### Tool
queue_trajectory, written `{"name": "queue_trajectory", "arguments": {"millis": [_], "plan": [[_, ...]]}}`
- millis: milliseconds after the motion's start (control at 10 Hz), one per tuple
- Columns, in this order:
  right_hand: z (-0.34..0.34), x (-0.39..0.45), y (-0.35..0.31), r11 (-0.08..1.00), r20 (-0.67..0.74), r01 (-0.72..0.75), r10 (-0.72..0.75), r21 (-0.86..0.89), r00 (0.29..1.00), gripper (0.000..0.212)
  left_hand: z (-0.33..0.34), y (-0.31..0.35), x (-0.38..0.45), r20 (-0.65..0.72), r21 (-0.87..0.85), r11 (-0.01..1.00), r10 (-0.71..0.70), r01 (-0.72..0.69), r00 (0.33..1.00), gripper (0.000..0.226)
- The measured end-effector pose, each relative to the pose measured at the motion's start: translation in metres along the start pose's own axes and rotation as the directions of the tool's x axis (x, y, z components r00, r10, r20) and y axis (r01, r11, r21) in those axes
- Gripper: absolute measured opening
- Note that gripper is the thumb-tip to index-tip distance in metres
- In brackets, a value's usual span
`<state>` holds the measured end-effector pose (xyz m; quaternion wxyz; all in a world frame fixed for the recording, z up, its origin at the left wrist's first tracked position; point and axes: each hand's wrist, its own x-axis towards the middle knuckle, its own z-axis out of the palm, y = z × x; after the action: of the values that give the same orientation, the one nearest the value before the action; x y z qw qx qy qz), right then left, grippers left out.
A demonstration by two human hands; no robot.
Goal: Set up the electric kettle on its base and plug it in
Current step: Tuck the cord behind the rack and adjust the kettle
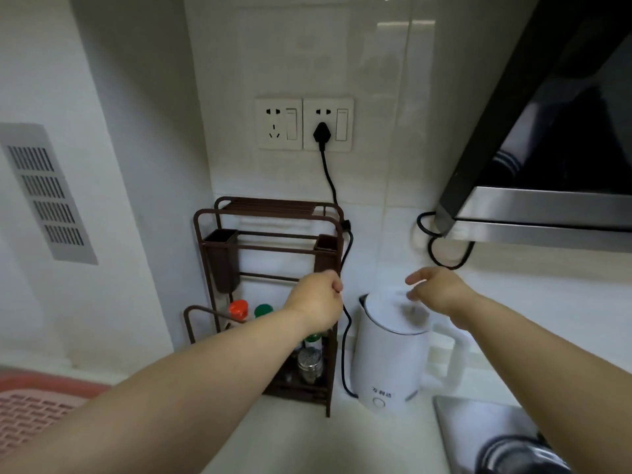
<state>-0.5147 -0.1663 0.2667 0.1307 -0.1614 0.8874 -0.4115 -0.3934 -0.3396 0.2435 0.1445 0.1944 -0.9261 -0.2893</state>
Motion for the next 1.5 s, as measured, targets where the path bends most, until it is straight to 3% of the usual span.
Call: {"name": "queue_trajectory", "arguments": {"millis": [100, 200, 300, 400, 500, 600, 700, 800, 1000, 1100, 1200, 1300, 1500], "plan": [[-0.003, -0.001, 0.034, 0.995, -0.004, -0.102, 0.102, 0.006, 0.995, 0.052, 0.023, -0.001, -0.008, 0.098, 0.012, 0.997, -0.074, 0.074, 0.992, 0.028], [-0.006, 0.003, 0.063, 0.982, 0.026, -0.182, 0.183, -0.045, 0.983, 0.068, 0.035, 0.007, -0.006, 0.064, 0.105, 0.987, -0.128, 0.12, 0.99, 0.031], [-0.005, 0.009, 0.078, 0.977, 0.045, -0.185, 0.191, -0.109, 0.981, 0.061, 0.039, 0.018, -0.003, 0.077, 0.226, 0.965, -0.151, 0.13, 0.986, 0.033], [-0.008, 0.019, 0.086, 0.977, 0.051, -0.153, 0.162, -0.151, 0.985, 0.035, 0.056, 0.031, -0.002, 0.111, 0.206, 0.975, -0.104, 0.08, 0.988, 0.036], [-0.008, 0.027, 0.092, 0.984, 0.086, -0.157, 0.164, -0.084, 0.983, 0.023, 0.077, 0.038, -0.004, 0.092, 0.13, 0.982, -0.148, 0.136, 0.985, 0.037], [-0.01, 0.035, 0.101, 0.986, 0.093, -0.167, 0.163, 0.031, 0.982, 0.024, 0.095, 0.04, -0.002, 0.169, 0.012, 0.938, -0.345, 0.348, 0.923, 0.033], [-0.016, 0.042, 0.11, 0.977, 0.076, -0.18, 0.172, 0.114, 0.982, 0.027, 0.11, 0.031, -0.005, 0.336, 0.203, 0.877, -0.479, 0.435, 0.811, 0.034], [-0.023, 0.051, 0.117, 0.975, 0.08, -0.179, 0.17, 0.131, 0.982, 0.026, 0.143, 0.001, 0.001, 0.375, -0.012, 0.798, -0.555, 0.602, 0.743, 0.037], [-0.026, 0.06, 0.125, 0.981, 0.119, -0.137, 0.12, 0.139, 0.986, 0.031, 0.177, -0.019, 0.01, 0.337, 0.245, 0.845, -0.534, 0.475, 0.776, 0.035], [-0.028, 0.063, 0.126, 0.983, 0.158, -0.132, 0.111, 0.13, 0.981, 0.031, 0.172, -0.021, 0.021, 0.388, -0.177, 0.75, -0.542, 0.638, 0.745, 0.038], [-0.026, 0.064, 0.128, 0.979, 0.166, -0.134, 0.108, 0.154, 0.98, 0.032, 0.172, -0.023, 0.025, 0.373, -0.428, 0.638, -0.52, 0.64, 0.768, 0.04], [-0.023, 0.064, 0.128, 0.971, 0.165, -0.146, 0.115, 0.189, 0.98, 0.034, 0.174, -0.026, 0.03, 0.377, -0.486, 0.619, -0.488, 0.617, 0.787, 0.042], [-0.022, 0.061, 0.128, 0.971, 0.163, -0.153, 0.124, 0.182, 0.979, 0.034, 0.159, -0.015, 0.044, 0.378, -0.677, 0.388, -0.546, 0.626, 0.747, 0.04]]}}
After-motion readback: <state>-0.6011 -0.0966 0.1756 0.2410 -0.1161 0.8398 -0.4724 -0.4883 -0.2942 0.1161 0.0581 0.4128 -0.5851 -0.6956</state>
